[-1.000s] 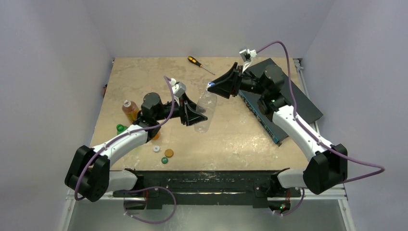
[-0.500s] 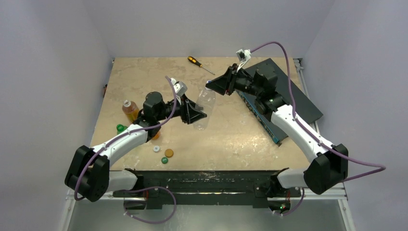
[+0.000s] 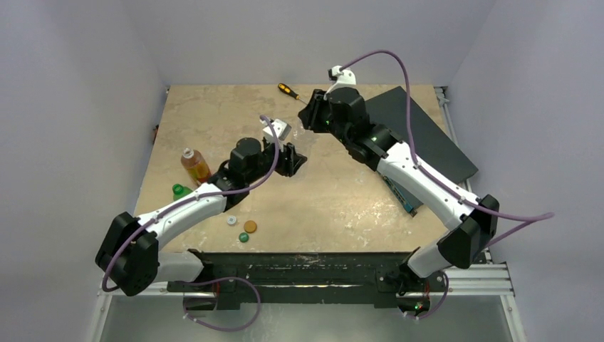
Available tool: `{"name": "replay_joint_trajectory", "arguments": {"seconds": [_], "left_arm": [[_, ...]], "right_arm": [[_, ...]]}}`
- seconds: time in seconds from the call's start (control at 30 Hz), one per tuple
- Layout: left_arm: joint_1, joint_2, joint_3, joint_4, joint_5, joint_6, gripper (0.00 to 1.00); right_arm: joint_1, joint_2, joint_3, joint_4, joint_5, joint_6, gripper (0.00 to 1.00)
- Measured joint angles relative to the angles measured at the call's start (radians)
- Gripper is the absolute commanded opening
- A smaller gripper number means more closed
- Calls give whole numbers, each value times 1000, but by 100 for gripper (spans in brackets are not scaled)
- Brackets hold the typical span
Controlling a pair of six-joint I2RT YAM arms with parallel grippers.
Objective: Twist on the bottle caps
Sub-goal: Screw the bottle cap onto the plastic bottle.
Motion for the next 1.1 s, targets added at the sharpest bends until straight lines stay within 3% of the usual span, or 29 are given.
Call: {"name": "replay_joint_trajectory", "arguments": {"seconds": [0.07,0.13,0.27,0.33,0.57,0.8,1.1], "left_arm": [[-37,12,16,-25,-98,20,0],[-63,21,26,-40,-174,32,0],[-86,28,30,-64,-270,60,0],[-89,29,35,-60,-298,68,0],[-73,25,50,-69,-270,104,0],[29,25,48,-101,46,101,0],[74,18,19,-17,415,19,0]], "right_arm": [[29,33,50,-52,82,3,13],[48,64,91,-95,146,7,27],[54,83,111,-124,175,32,79],[55,80,110,-158,167,27,97],[-36,-16,18,-100,-63,-1,99],[-252,-169,-162,120,-447,-40,99],[-307,-134,-304,445,-834,37,99]]}}
